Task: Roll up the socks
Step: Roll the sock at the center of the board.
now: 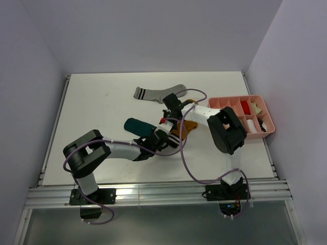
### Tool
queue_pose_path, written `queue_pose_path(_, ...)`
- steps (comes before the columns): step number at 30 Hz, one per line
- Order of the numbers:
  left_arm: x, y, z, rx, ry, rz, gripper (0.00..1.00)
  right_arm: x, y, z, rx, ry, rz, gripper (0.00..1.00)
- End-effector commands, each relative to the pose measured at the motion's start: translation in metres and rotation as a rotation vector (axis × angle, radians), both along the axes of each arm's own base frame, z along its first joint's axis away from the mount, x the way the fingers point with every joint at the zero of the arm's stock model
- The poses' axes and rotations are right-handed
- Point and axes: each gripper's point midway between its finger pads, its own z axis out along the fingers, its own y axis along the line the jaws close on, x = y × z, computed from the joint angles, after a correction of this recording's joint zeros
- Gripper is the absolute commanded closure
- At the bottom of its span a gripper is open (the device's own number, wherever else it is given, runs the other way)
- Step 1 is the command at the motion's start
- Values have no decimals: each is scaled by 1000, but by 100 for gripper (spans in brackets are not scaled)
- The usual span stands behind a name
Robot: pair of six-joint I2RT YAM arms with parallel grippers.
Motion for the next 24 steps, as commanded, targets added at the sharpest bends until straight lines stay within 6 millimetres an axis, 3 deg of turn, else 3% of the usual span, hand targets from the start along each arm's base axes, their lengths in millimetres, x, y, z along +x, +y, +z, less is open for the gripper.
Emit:
queue_pose_path(1, -9, 4, -8, 12, 42, 4, 73, -22, -4, -17, -9, 59, 14, 100)
queue_pose_path(5, -17, 1, -7, -101, 120, 3, 83, -14, 5, 0, 85, -16, 0, 89)
queue_pose_path(6, -19, 3, -5, -127, 133, 11, 85, -12, 6, 9, 113, -42, -6, 83)
queue_pose_path(11, -20, 13, -2, -330, 269, 52, 87, 0, 5, 30, 245, -139, -76, 61)
queue_pose_path(17, -21, 30, -1, -526, 374, 120, 86, 5, 6, 57, 363, -272, -98, 52)
queue_pose_path(18, -29, 32, -6, -543, 410, 111, 85, 4, 7, 62, 386, -287, -94, 51)
queue_pose_path(24, -31, 40, -6, -706, 494, 146, 83, -8, 18, 61, 509, -298, -59, 47)
